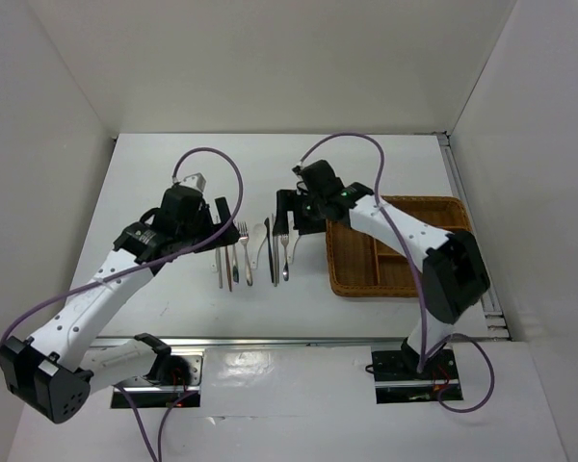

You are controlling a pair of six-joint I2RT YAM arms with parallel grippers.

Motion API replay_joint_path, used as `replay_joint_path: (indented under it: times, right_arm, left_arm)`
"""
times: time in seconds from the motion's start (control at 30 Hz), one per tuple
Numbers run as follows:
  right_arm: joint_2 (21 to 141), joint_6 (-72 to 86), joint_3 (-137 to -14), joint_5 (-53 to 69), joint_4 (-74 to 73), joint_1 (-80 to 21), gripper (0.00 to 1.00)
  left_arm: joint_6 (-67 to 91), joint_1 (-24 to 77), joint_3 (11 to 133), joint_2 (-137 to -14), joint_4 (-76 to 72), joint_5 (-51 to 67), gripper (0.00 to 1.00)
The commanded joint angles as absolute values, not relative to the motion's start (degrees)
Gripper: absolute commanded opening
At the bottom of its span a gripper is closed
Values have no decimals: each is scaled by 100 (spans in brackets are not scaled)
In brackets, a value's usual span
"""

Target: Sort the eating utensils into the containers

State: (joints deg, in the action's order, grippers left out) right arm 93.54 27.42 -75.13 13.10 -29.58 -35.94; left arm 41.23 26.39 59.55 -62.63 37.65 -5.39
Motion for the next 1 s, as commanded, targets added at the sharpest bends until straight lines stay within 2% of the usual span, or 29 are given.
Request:
replay_joint_path:
  times: [0.0,0.27,0.43,0.6,0.77,0.97]
  right_arm:
    - [9843,2882,-8015,1074,-2804,-3612,84]
    - [10817,2892,-8647,572,-2795,-3612,81]
    - [11373,2839,-9123,799,-2962,-3489,76]
    - [11373,2777,-9123,1010,-2831,-3489,75]
    - [11215,2585,-9070,1248,-2646,-3489,75]
    - [11092,2443,-9070,1248,-2593,-3489,75]
  left_arm:
    - [3780,2375,5854,-6117,3516,-755,100]
    - [3244,1416,5791,-6652,2910,490,100]
    - [2989,1284,5730,-6715,2769,493,100]
    - [2988,722,5239,-6785,2278,710,99]
    - [2761,98,4799,-7075,1277,1343,93]
    - [2522,-227,4676,-7566,739,1414,86]
